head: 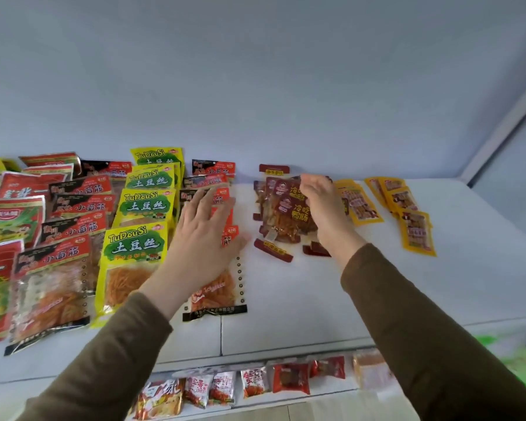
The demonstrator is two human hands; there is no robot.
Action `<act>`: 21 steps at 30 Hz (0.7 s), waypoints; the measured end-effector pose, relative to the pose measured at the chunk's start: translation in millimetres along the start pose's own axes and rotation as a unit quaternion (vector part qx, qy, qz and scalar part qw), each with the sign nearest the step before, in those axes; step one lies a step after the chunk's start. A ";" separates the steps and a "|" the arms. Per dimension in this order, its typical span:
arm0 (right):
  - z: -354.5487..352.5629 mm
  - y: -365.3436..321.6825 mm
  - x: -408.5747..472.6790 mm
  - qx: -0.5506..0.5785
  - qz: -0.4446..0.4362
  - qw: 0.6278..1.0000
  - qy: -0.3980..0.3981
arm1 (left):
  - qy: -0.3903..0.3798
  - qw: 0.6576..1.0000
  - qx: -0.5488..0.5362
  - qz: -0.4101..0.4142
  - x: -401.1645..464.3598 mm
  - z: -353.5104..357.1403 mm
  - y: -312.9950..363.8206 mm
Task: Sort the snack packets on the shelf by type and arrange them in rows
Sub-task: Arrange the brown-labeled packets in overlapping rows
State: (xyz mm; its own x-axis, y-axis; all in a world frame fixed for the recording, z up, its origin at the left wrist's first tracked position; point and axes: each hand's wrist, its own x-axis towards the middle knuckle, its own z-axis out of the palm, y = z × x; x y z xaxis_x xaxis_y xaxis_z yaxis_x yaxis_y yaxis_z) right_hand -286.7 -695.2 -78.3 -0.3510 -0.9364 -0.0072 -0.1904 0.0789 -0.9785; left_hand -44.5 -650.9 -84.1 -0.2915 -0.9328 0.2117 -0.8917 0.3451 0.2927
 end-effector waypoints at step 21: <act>-11.7 2.0 59.6 0.049 0.142 0.960 -0.235 | -0.113 0.985 0.115 -0.057 82.4 99.6 93.1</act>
State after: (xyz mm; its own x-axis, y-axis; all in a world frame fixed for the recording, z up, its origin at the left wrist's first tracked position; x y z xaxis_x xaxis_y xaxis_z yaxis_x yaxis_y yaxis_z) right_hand -318.6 -746.8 -78.3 0.0817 -0.9345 -0.3466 -0.0539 0.3431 -0.9378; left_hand -185.9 -705.9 -132.2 -0.2320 -0.9722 -0.0314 -0.9703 0.2291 0.0775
